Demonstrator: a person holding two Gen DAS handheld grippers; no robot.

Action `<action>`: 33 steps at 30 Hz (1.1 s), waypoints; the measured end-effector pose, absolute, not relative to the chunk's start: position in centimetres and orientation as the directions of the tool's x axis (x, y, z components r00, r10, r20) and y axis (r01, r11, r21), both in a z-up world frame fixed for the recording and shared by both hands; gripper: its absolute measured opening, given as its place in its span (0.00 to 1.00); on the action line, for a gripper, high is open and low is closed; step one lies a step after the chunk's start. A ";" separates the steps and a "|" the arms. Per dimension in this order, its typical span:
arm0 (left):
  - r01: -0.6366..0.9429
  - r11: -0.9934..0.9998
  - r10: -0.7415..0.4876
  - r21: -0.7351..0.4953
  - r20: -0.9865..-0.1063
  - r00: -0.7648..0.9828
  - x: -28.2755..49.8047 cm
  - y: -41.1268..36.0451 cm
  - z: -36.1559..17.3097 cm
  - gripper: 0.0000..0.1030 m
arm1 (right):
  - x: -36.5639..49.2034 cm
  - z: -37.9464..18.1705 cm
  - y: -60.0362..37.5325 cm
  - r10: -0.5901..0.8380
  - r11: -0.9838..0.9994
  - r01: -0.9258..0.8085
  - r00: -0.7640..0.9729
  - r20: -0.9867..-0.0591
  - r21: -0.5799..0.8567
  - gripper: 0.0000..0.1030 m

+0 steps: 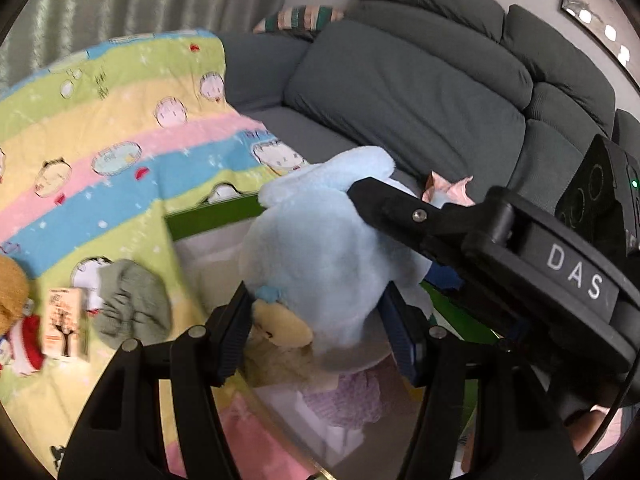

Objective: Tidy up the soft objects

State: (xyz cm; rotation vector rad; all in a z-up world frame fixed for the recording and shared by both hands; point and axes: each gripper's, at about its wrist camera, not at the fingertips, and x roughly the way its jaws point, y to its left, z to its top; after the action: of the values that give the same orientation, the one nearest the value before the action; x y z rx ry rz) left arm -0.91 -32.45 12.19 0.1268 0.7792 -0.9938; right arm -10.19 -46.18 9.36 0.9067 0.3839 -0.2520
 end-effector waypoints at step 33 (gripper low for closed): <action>0.718 0.600 -0.730 -0.354 -0.609 0.310 1.2 -28.6 13.0 0.86 | -11.4 8.3 -46.5 -0.187 0.529 0.555 0.814 -0.550 0.642 0.83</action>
State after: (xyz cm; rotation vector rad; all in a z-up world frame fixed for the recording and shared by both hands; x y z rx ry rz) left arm 1.20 -28.59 12.96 -0.0171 0.8137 -0.9564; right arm -11.38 -46.45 8.31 0.9135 0.4477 -0.4606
